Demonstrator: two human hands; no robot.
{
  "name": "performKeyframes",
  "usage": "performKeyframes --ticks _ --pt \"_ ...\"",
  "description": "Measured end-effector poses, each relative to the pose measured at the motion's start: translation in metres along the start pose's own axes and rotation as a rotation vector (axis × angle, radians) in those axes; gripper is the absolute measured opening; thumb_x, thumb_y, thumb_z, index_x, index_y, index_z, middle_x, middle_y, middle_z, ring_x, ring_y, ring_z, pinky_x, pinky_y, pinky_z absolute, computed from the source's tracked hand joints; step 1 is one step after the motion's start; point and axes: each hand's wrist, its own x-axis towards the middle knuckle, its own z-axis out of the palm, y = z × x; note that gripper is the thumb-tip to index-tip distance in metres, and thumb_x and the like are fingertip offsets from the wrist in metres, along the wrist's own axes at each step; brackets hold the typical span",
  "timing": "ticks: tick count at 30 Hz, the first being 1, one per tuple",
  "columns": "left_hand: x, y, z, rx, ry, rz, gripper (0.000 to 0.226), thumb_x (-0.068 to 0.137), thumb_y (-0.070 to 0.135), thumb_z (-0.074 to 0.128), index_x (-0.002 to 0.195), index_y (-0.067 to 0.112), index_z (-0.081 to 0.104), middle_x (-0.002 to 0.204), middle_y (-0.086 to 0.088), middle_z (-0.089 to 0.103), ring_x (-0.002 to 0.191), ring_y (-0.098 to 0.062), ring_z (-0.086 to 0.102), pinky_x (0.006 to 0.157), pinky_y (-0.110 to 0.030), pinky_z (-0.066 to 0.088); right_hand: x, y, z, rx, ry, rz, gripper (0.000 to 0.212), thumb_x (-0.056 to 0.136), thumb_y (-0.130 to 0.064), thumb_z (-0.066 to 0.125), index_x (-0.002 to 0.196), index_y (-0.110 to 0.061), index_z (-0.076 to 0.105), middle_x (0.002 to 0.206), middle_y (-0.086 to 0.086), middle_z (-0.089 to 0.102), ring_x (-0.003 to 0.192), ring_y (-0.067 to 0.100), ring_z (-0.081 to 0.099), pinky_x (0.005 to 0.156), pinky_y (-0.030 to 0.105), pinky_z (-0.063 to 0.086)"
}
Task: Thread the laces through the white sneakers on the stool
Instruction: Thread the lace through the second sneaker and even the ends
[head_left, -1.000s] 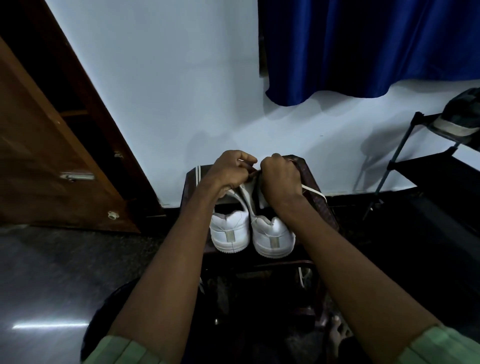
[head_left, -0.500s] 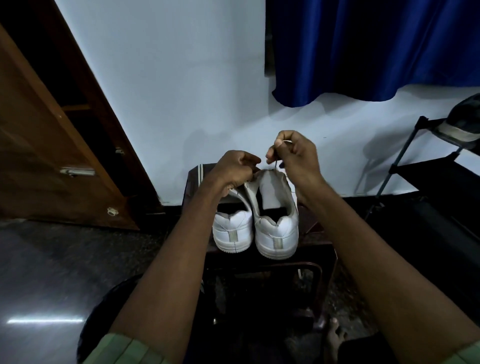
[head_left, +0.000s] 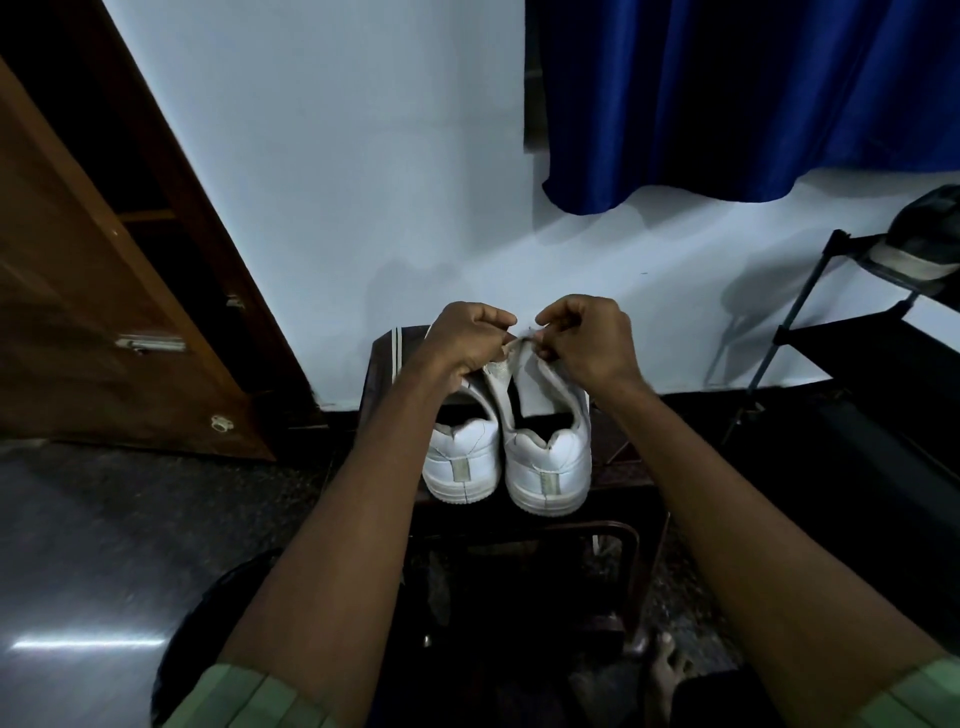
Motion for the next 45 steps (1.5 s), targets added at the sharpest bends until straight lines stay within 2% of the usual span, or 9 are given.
performKeyframes --ticks 4,8,12,17,23,28,33,40,45 --pt "0.001 -0.001 -0.001 -0.015 0.006 -0.004 0.03 0.091 -0.007 0.064 0.111 0.01 0.077 0.094 -0.006 0.077 0.077 -0.012 0.068 0.065 -0.017 0.054 0.001 0.001 0.004 -0.03 -0.013 -0.059 0.026 0.081 0.0 0.069 0.08 -0.025 0.073 0.078 -0.002 0.076 0.076 0.022 0.075 0.08 0.048 0.062" --pt "-0.001 0.0 0.0 -0.024 0.018 0.003 0.03 0.092 -0.007 0.06 0.112 0.009 0.076 0.097 -0.009 0.077 0.069 -0.009 0.066 0.057 -0.013 0.051 0.0 0.001 0.005 0.013 0.011 -0.082 0.023 0.079 -0.005 0.074 0.083 -0.027 0.074 0.071 -0.002 0.075 0.071 0.021 0.075 0.079 0.049 0.062" --pt "0.0 0.0 -0.001 -0.036 0.005 -0.008 0.037 0.089 -0.011 0.058 0.114 0.008 0.076 0.097 -0.007 0.077 0.077 -0.011 0.069 0.065 -0.016 0.054 -0.007 -0.003 0.006 -0.112 0.08 -0.154 0.011 0.083 -0.012 0.082 0.086 -0.022 0.084 0.084 -0.002 0.08 0.081 0.016 0.074 0.082 0.035 0.058" --pt "-0.001 0.0 -0.003 -0.032 -0.019 -0.015 0.045 0.084 -0.016 0.059 0.118 0.008 0.075 0.105 -0.011 0.077 0.088 -0.014 0.069 0.074 -0.019 0.056 -0.008 -0.003 0.005 -0.29 0.014 -0.196 0.026 0.082 -0.002 0.072 0.096 -0.02 0.085 0.096 0.004 0.08 0.092 0.02 0.072 0.073 0.02 0.041" --pt "-0.003 0.003 -0.003 -0.03 -0.029 -0.01 0.048 0.085 -0.016 0.057 0.122 0.008 0.074 0.108 -0.01 0.077 0.095 -0.014 0.07 0.068 -0.014 0.056 -0.01 -0.01 0.005 -0.277 0.02 -0.258 0.041 0.079 0.003 0.063 0.112 -0.017 0.074 0.079 -0.002 0.074 0.079 0.017 0.067 0.073 0.026 0.046" --pt "-0.004 0.003 -0.003 -0.029 -0.028 -0.015 0.046 0.087 -0.014 0.055 0.123 0.009 0.073 0.105 -0.008 0.078 0.092 -0.013 0.072 0.065 -0.014 0.055 -0.011 -0.01 0.006 -0.242 -0.009 -0.271 0.039 0.08 0.001 0.066 0.114 -0.017 0.066 0.08 -0.006 0.072 0.069 0.009 0.059 0.059 0.01 0.034" --pt "-0.003 0.004 -0.003 -0.04 -0.022 -0.025 0.046 0.087 -0.013 0.055 0.123 0.009 0.073 0.105 -0.009 0.078 0.091 -0.014 0.072 0.07 -0.017 0.057 -0.014 -0.014 0.004 -0.266 0.016 -0.289 0.034 0.073 0.002 0.064 0.101 -0.016 0.063 0.073 -0.005 0.07 0.071 0.016 0.063 0.063 0.03 0.042" --pt "0.0 0.0 -0.004 -0.028 -0.031 -0.022 0.048 0.082 -0.015 0.06 0.12 0.012 0.074 0.103 -0.006 0.079 0.104 -0.02 0.074 0.085 -0.026 0.06 -0.014 -0.016 0.005 -0.377 0.001 -0.333 0.026 0.077 -0.002 0.064 0.099 -0.015 0.059 0.074 -0.007 0.064 0.069 0.016 0.052 0.056 0.027 0.025" --pt "0.002 -0.004 -0.006 -0.02 -0.051 0.011 0.045 0.08 -0.014 0.066 0.115 0.014 0.076 0.103 -0.007 0.079 0.106 -0.021 0.074 0.094 -0.03 0.06 -0.013 -0.008 0.013 -0.312 0.078 -0.291 0.022 0.076 -0.004 0.065 0.092 -0.016 0.056 0.07 -0.007 0.062 0.064 0.018 0.051 0.058 0.029 0.024"
